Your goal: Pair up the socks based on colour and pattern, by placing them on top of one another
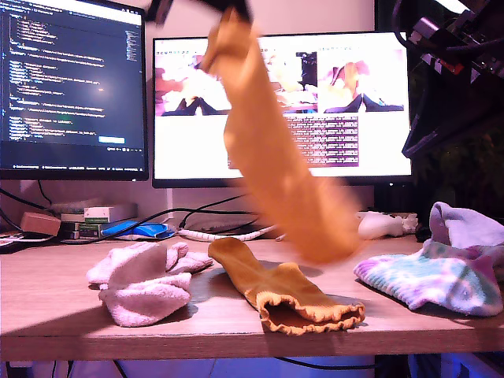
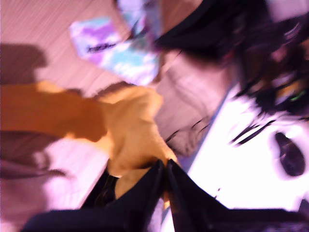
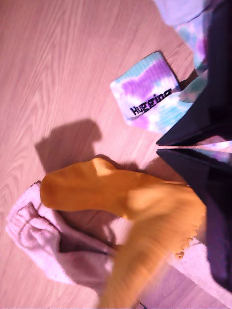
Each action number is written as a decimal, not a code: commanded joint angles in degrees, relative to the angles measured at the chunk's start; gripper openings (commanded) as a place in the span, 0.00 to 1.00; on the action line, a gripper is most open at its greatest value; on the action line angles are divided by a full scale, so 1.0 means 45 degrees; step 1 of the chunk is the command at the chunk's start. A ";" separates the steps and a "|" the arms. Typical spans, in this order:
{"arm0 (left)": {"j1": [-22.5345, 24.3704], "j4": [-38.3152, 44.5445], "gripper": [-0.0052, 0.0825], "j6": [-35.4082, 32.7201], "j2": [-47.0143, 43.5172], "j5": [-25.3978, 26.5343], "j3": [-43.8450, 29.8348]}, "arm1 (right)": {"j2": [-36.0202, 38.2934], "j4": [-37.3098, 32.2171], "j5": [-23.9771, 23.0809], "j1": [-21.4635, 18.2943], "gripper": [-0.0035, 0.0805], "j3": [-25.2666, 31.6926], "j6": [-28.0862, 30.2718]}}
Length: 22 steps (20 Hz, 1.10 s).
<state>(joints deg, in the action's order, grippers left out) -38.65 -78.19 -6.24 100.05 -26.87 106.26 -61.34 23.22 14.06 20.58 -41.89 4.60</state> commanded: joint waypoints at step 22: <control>0.0364 0.2773 0.04 -0.1200 -0.1331 -0.2579 -0.4119 | -0.0049 -0.0447 -0.0029 -0.0277 0.03 0.0005 0.0073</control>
<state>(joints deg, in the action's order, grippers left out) -36.93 -66.04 -11.09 92.84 -38.06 88.77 -61.34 21.89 14.00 19.49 -41.89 4.60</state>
